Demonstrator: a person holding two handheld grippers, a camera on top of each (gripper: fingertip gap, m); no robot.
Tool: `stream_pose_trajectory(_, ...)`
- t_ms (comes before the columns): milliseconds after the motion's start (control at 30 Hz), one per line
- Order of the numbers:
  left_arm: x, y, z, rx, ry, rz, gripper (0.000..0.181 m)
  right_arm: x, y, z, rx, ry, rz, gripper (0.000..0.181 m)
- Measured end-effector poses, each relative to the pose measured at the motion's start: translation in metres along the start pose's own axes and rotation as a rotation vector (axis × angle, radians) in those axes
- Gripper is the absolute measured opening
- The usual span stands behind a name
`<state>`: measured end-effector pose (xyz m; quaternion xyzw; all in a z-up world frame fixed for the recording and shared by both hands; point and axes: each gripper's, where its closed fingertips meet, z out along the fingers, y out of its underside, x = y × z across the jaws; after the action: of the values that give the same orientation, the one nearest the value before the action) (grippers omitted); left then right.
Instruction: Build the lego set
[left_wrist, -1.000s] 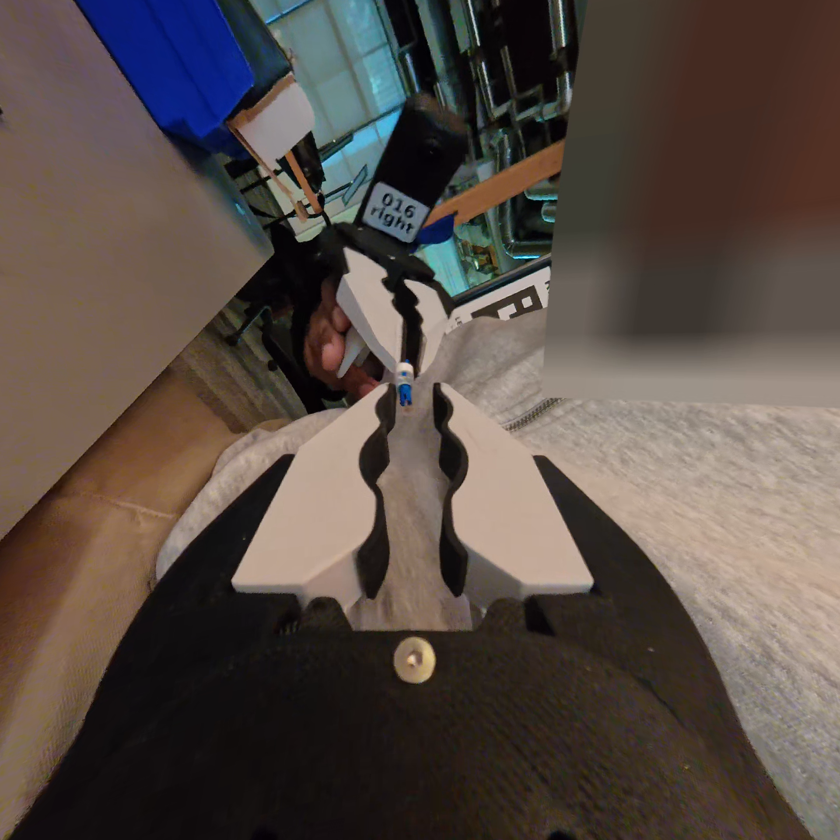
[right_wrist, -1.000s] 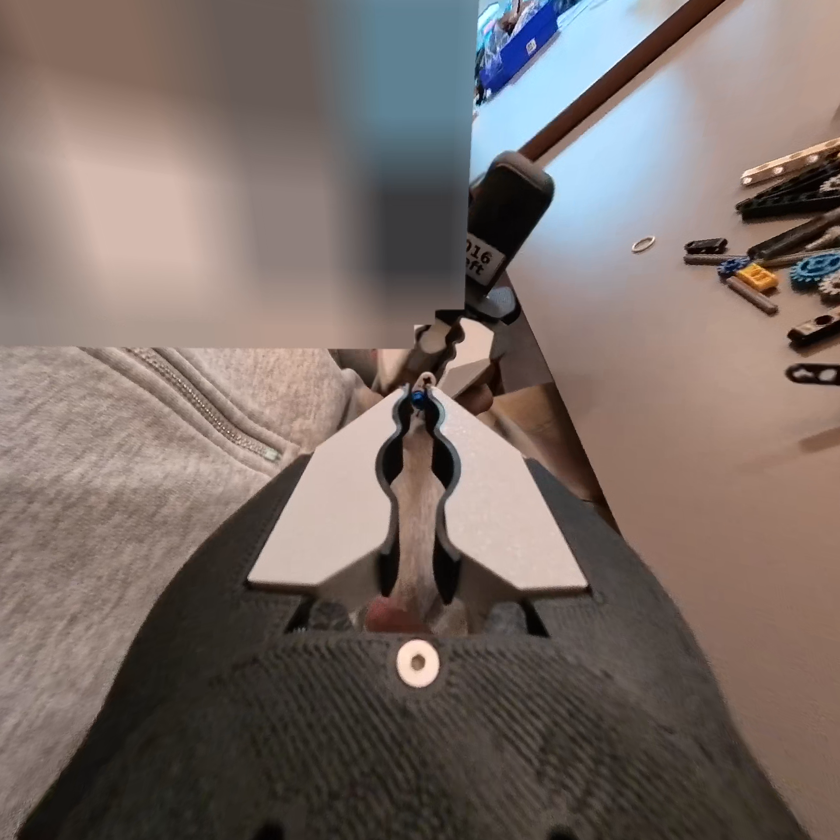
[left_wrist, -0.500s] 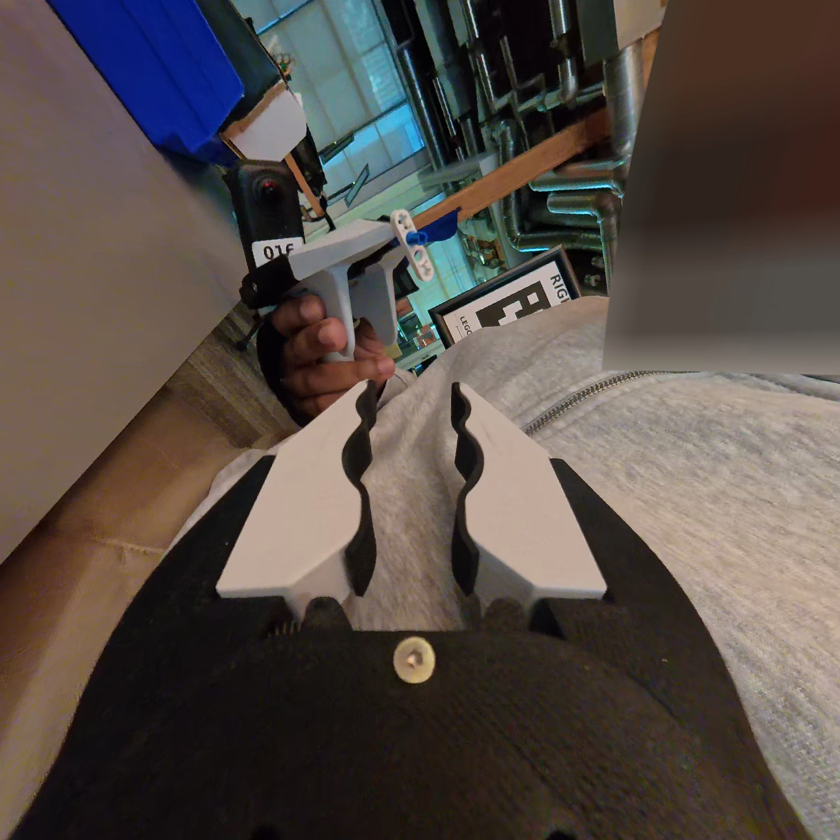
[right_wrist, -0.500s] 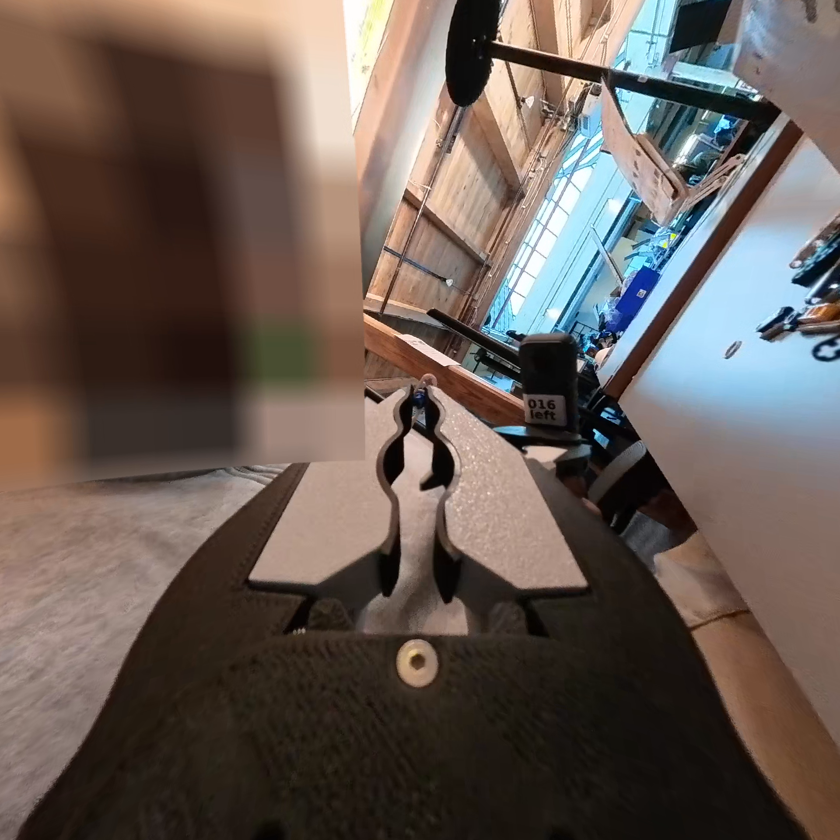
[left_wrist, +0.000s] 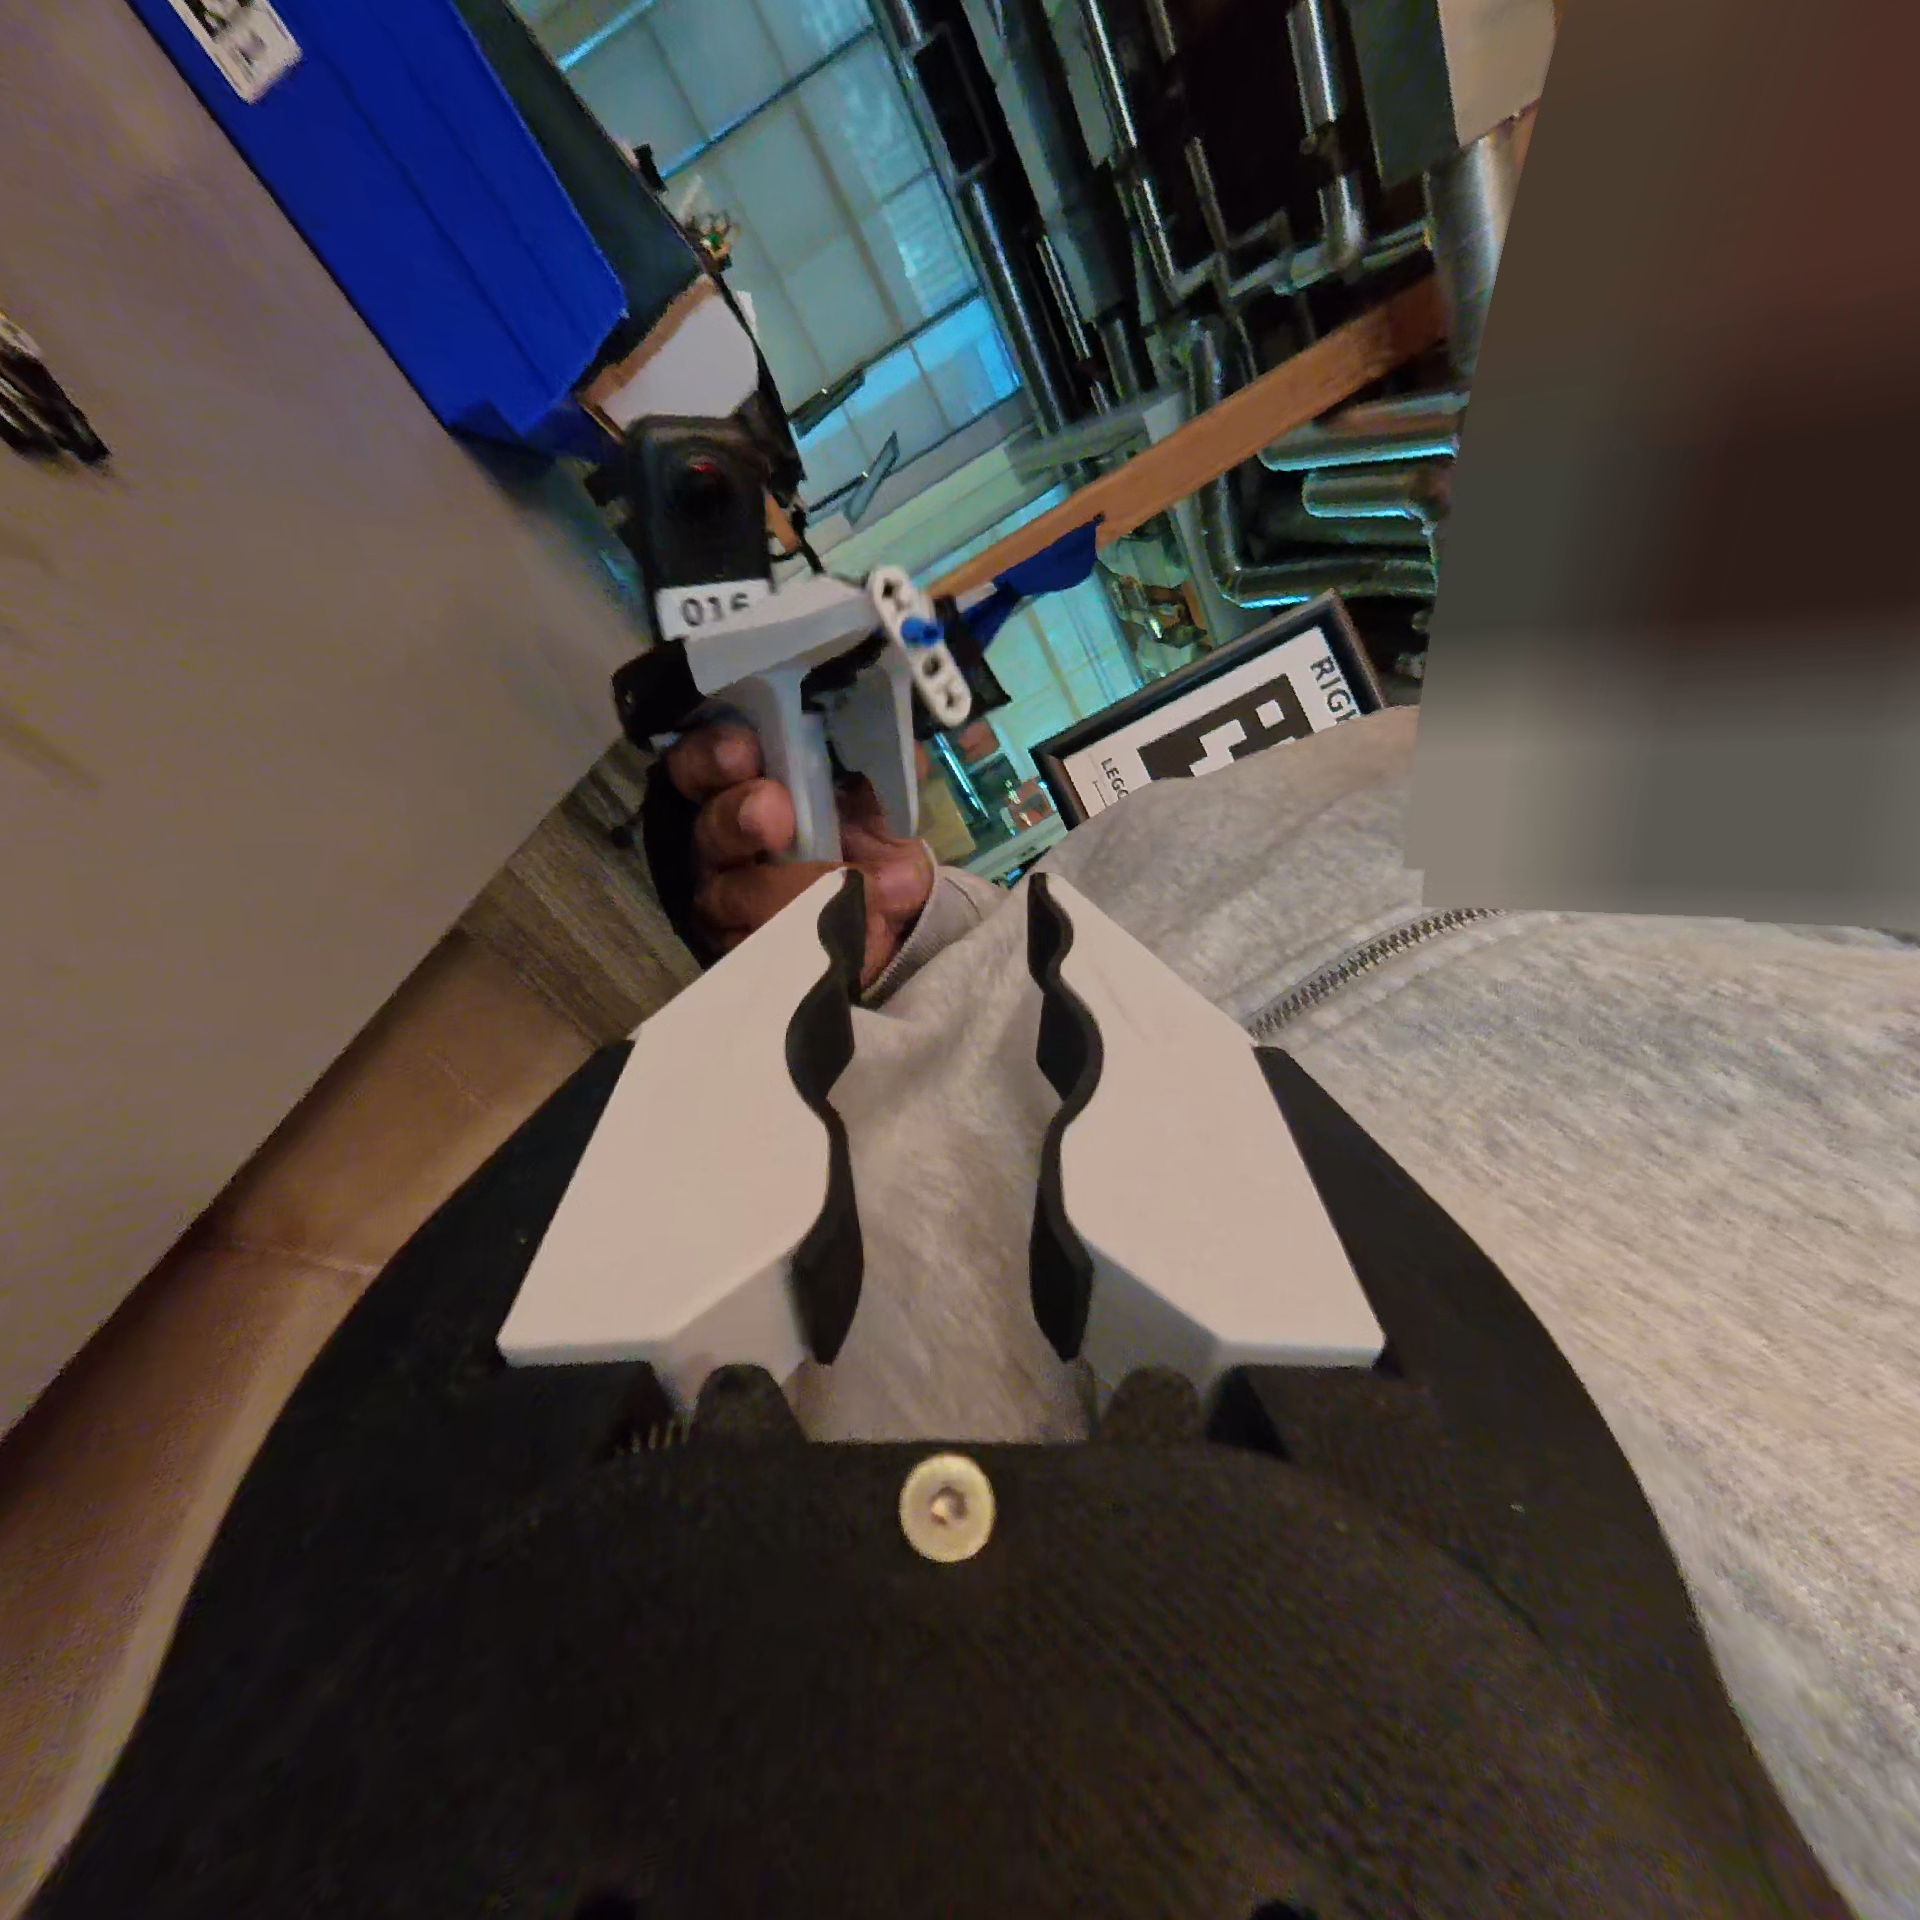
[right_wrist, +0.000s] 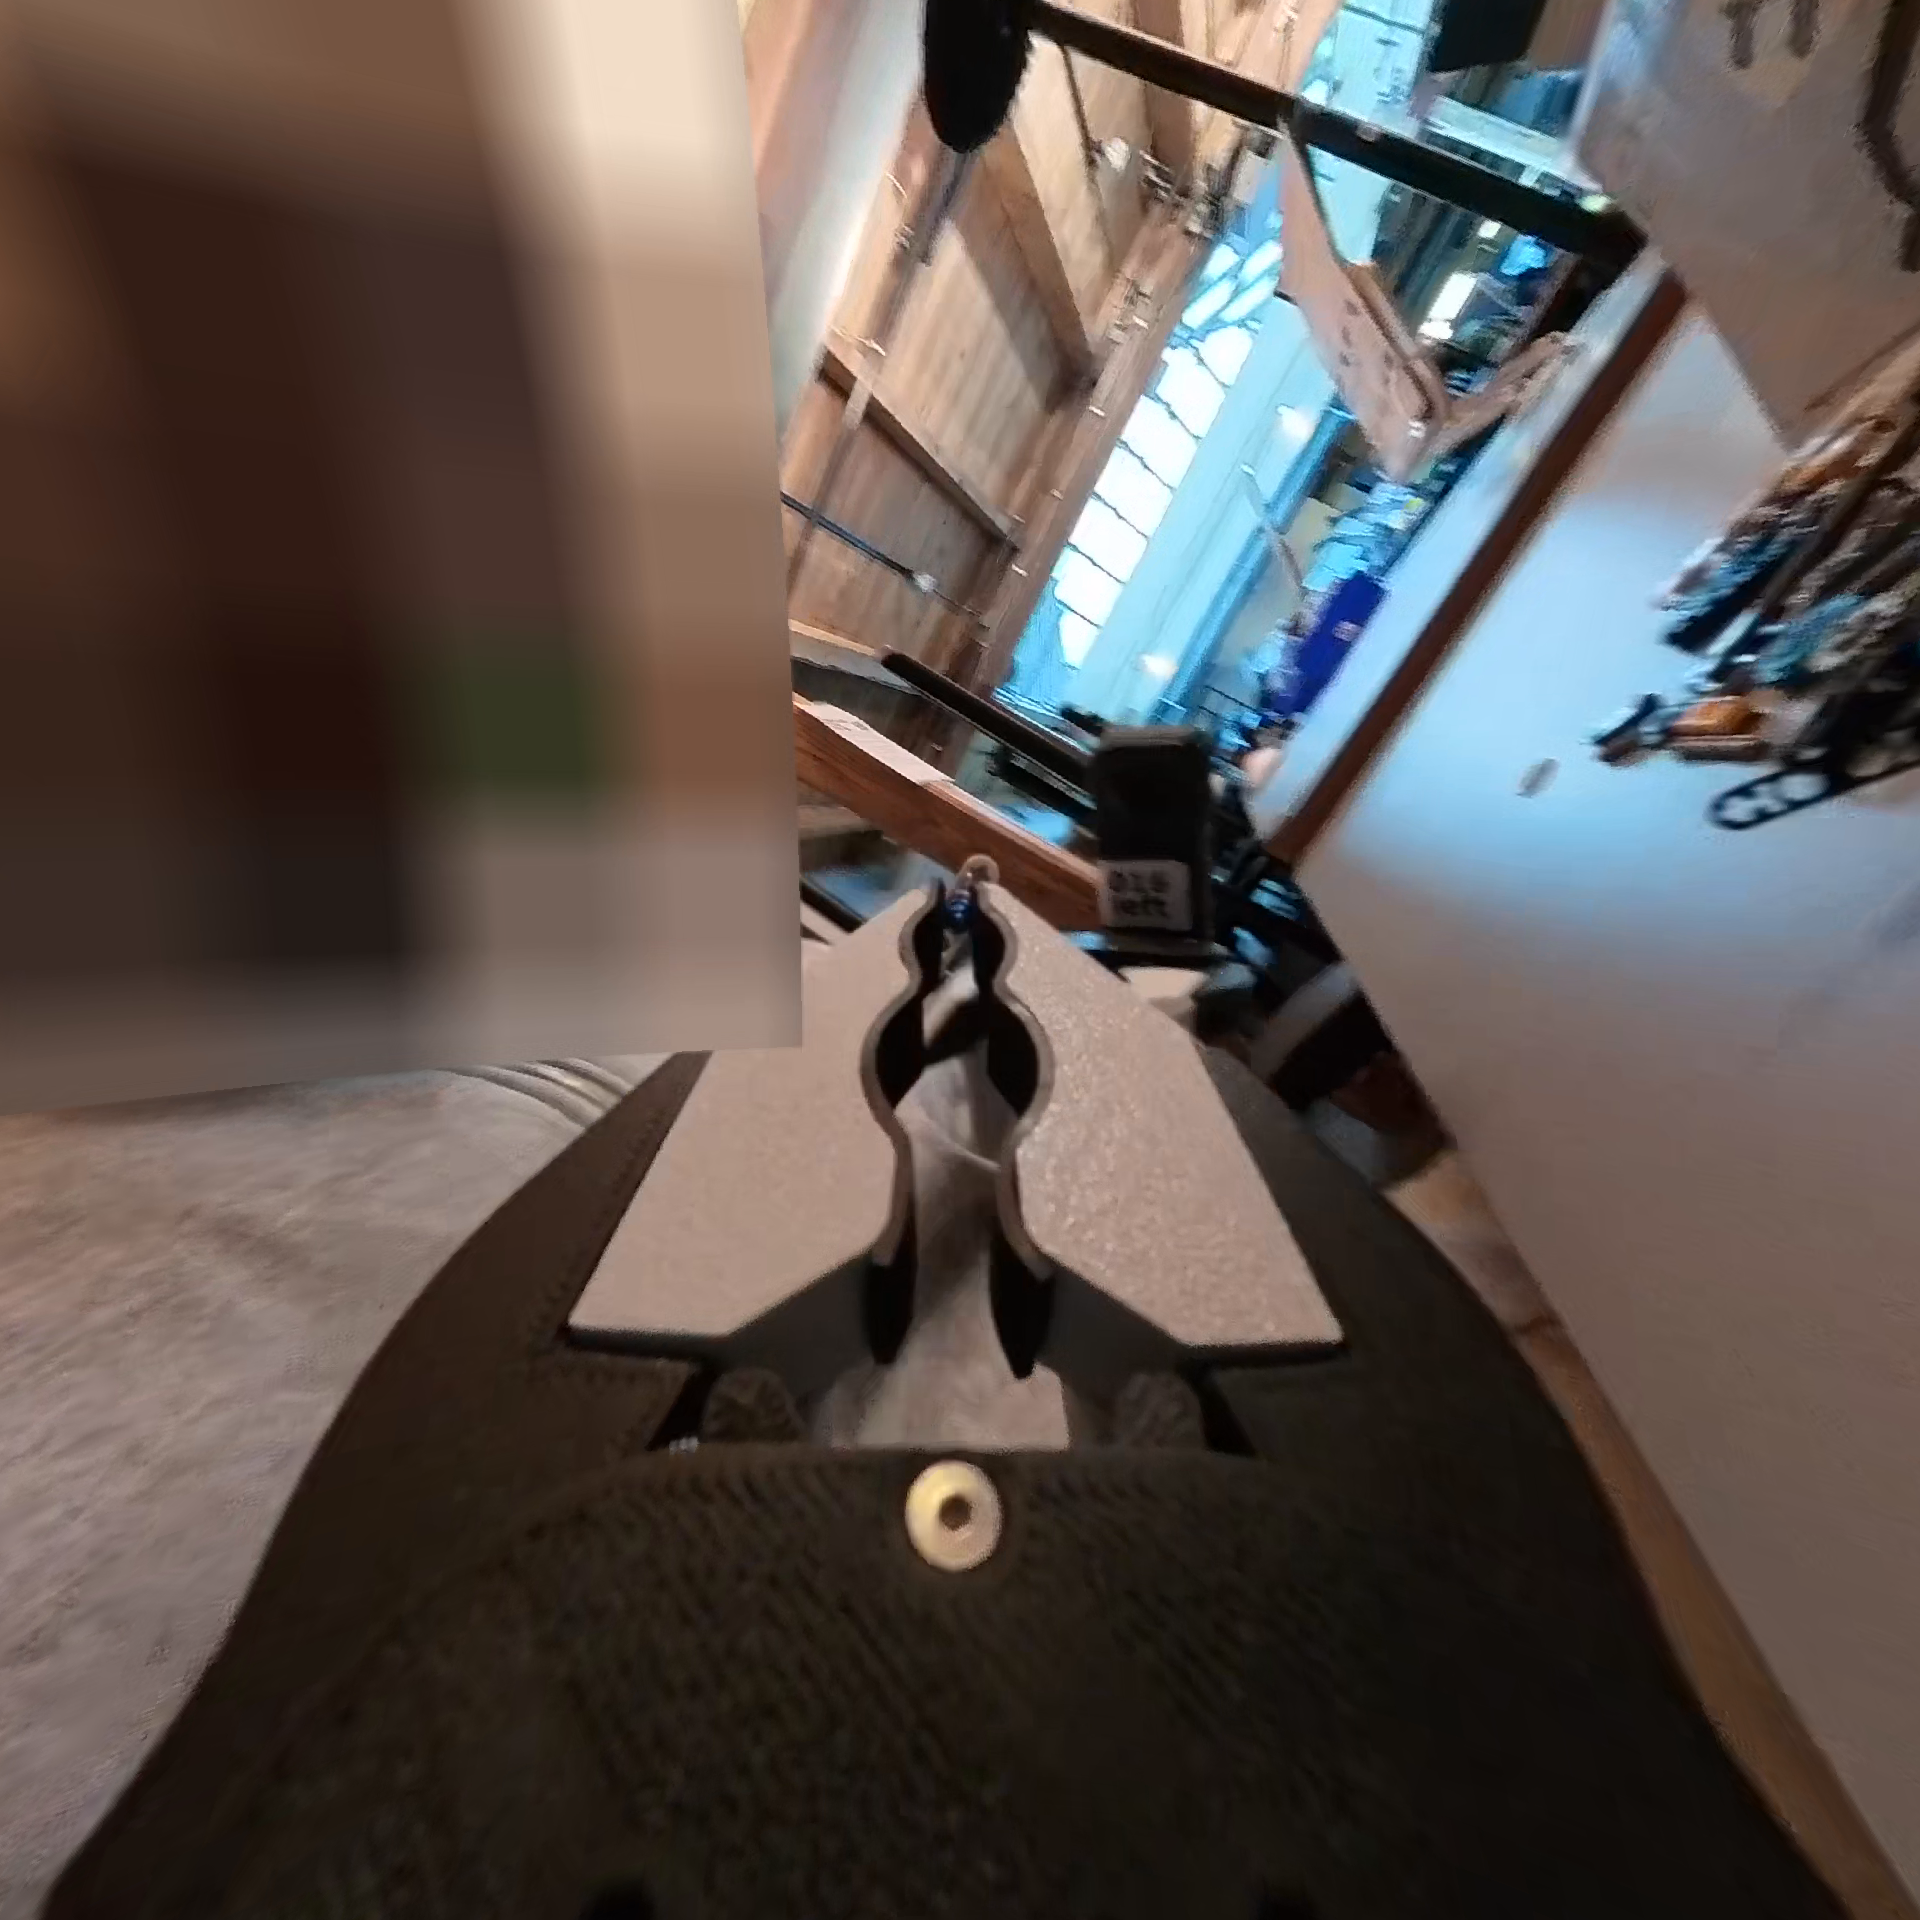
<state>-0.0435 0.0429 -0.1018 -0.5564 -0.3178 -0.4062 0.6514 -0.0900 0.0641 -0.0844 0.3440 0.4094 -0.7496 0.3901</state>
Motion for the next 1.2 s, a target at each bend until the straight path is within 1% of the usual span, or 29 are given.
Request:
stream_pose_trajectory(33,-0.003,-0.003,0.0,0.016,-0.018,0.003,0.031,0.004,0.004,0.001,-0.039,0.05,-0.053,0.002)
stream_pose_trajectory(167,-0.012,-0.012,-0.003,0.06,-0.046,-0.019,0.035,0.016,0.021,0.008,-0.242,0.231,-0.317,0.002)
stream_pose_trajectory(267,-0.014,-0.01,-0.003,0.056,-0.048,-0.037,0.027,0.02,0.029,0.01,-0.34,0.311,-0.448,0.002)
stream_pose_trajectory(333,-0.015,-0.01,-0.003,0.052,-0.05,-0.039,0.021,0.02,0.035,0.012,-0.382,0.32,-0.481,0.003)
stream_pose_trajectory(433,-0.014,-0.01,-0.003,0.052,-0.031,-0.057,0.017,0.018,0.039,0.016,-0.375,0.311,-0.484,0.002)
stream_pose_trajectory(600,-0.015,-0.01,-0.003,0.059,-0.003,-0.093,0.021,0.017,0.025,0.02,-0.249,0.3,-0.458,0.002)
stream_pose_trajectory(667,-0.014,-0.013,-0.005,0.079,0.002,-0.089,0.013,0.019,0.026,0.02,-0.238,0.304,-0.447,0.002)
stream_pose_trajectory(767,-0.014,-0.015,-0.007,0.086,0.003,-0.081,0.007,0.022,0.033,0.022,-0.255,0.309,-0.448,0.002)
stream_pose_trajectory(1067,-0.012,-0.016,-0.008,0.088,0.016,-0.071,0.006,0.02,0.035,0.022,-0.276,0.295,-0.451,0.002)
stream_pose_trajectory(1100,-0.011,-0.016,-0.009,0.085,0.019,-0.07,0.006,0.018,0.036,0.022,-0.295,0.276,-0.45,0.005)
stream_pose_trajectory(1133,-0.012,-0.016,-0.009,0.082,0.019,-0.072,0.006,0.014,0.038,0.021,-0.321,0.249,-0.447,0.012)
stream_pose_trajectory(1200,-0.01,-0.012,-0.009,0.048,0.041,-0.094,0.006,0.006,0.039,0.018,-0.363,0.204,-0.466,0.021)
